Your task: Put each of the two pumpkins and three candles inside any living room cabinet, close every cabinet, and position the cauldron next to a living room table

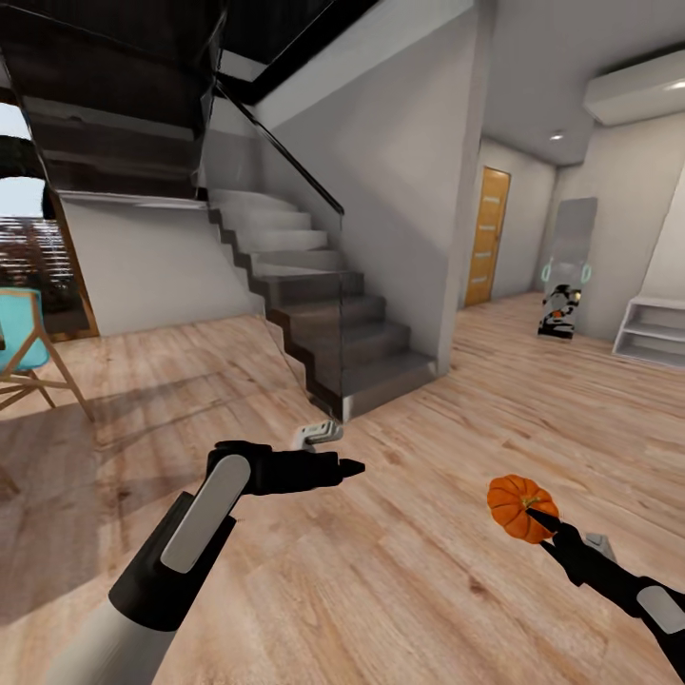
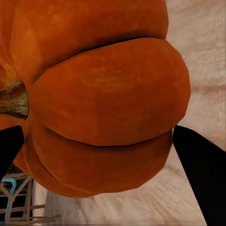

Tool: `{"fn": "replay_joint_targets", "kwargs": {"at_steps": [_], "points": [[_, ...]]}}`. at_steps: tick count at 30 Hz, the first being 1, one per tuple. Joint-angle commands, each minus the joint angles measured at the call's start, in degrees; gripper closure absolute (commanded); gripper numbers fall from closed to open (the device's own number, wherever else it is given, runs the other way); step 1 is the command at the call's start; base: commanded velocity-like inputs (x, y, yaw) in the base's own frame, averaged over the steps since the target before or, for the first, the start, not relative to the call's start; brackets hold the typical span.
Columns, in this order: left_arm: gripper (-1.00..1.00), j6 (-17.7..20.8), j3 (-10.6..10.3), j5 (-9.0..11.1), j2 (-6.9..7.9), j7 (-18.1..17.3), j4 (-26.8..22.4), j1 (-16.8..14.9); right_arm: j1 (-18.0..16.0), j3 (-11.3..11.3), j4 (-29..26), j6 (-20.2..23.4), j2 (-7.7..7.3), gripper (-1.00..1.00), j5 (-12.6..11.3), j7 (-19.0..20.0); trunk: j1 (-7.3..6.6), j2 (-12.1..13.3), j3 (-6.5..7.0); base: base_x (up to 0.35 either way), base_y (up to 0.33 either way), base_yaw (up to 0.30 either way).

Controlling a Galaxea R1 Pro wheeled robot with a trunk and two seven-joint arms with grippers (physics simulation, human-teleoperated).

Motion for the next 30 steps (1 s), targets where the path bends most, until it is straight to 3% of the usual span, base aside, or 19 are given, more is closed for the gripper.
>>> {"fn": "replay_joint_targets", "kwargs": {"at_steps": [1,12,18,30], "points": [[-1.00,0.04,-0.09,0.52,0.02,0.56,-0.03,-0.06,-0.04,-0.41,-0.04,0.59,0.00,1.00,-0.66,0.04,-0.02,-0.03,0.00,-0.008,0.000,0.244],[-1.00,0.04,0.31,0.94,-0.21,1.25,0.41,-0.06,-0.04,-0.36,-0.04,0.63,0.00,1.00,-0.66,0.07,-0.30,0.12,3.03,-0.002,0.000,0.243],[-1.00,0.04,0.32,1.15,-0.36,1.84,4.27,-0.06,-0.04,-0.42,-0.04,0.59,0.00,1.00,-0.66,0.12,-0.46,0.21,4.47,0.000,0.000,0.097],[-1.00,0.04,0.14,1.22,-0.39,1.92,5.14,-0.06,-0.04,-0.35,-0.04,0.57,0.00,1.00,-0.66,0.05,-3.10,5.02,7.03,-0.202,0.037,0.182]]}}
